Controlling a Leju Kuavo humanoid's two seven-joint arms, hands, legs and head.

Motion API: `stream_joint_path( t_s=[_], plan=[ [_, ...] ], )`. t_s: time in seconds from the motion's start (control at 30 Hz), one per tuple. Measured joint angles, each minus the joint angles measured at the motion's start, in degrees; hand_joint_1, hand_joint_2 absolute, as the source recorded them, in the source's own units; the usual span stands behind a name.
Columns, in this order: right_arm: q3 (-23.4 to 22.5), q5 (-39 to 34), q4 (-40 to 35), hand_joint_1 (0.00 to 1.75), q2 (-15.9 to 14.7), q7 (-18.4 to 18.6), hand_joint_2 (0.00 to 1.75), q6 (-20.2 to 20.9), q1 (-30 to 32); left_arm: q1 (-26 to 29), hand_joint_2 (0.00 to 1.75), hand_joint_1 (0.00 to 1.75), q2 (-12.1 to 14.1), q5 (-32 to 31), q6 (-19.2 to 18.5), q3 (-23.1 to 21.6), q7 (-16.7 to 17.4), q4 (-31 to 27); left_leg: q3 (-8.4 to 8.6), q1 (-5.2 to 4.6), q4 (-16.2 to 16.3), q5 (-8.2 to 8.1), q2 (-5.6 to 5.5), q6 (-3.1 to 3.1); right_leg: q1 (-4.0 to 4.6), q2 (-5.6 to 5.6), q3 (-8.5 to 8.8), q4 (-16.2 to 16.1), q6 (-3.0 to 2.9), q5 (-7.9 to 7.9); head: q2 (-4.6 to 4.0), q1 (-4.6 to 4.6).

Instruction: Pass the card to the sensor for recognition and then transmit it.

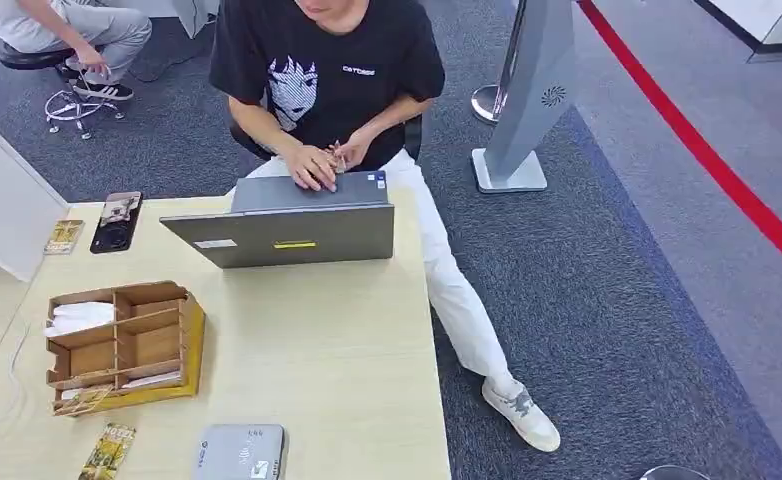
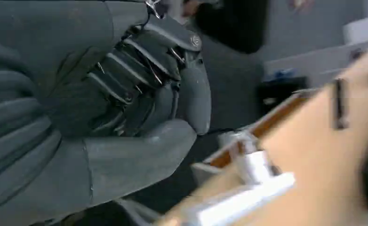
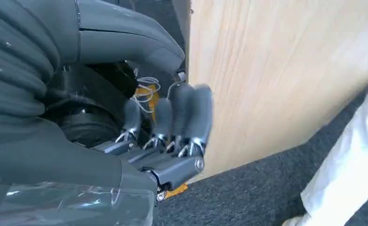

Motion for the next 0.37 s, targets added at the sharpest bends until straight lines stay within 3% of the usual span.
stream_joint_path(
  t_s=[0.1,0.13,0.17,0.33,0.37],
  plan=[
    [-1.24,2.05,0.52,1.75,0.00,-0.02,1.75,1.05,-0.97,0.34,1.75,1.75,-0.65,-1.81,-0.57,-0.07,6.75,6.12,0.03,-0.01,0.01,0.00,0.02,0.00,-0.01,0.01,0.00,-0.01,0.00,0.00,0.00,0.00],
    [-1.62,2.77,0.72,0.19,0.00,-0.02,1.75,1.31,-1.27,0.51,1.75,1.41,-0.85,-2.69,-0.72,-0.18,9.31,8.24,0.03,-0.02,0.01,-0.01,0.02,0.01,-0.01,0.01,0.00,-0.01,0.00,0.00,0.00,0.02],
    [-1.97,3.54,0.87,0.00,0.00,0.00,1.75,1.68,-1.59,0.74,1.75,0.00,-1.09,-3.57,-0.96,-0.42,11.39,9.71,0.03,-0.02,0.01,-0.01,0.02,0.01,-0.01,0.01,-0.01,-0.02,0.00,0.00,0.00,0.02],
    [-4.81,10.21,2.47,0.00,0.00,-0.11,1.75,3.91,-3.69,1.73,1.75,0.00,-1.68,-12.64,-9.58,-2.73,26.51,18.73,0.04,-0.02,0.01,-0.02,0.01,0.02,-0.01,0.01,-0.01,-0.02,0.01,0.00,0.00,0.04],
    [-4.90,10.84,3.50,0.00,-0.02,-0.15,1.75,3.78,-4.20,1.70,1.75,0.00,-1.53,-14.35,-10.21,-3.63,27.29,20.94,0.04,-0.01,0.02,-0.02,0.01,0.02,0.00,0.01,-0.03,-0.02,0.01,0.00,0.00,0.04]
  ],
)
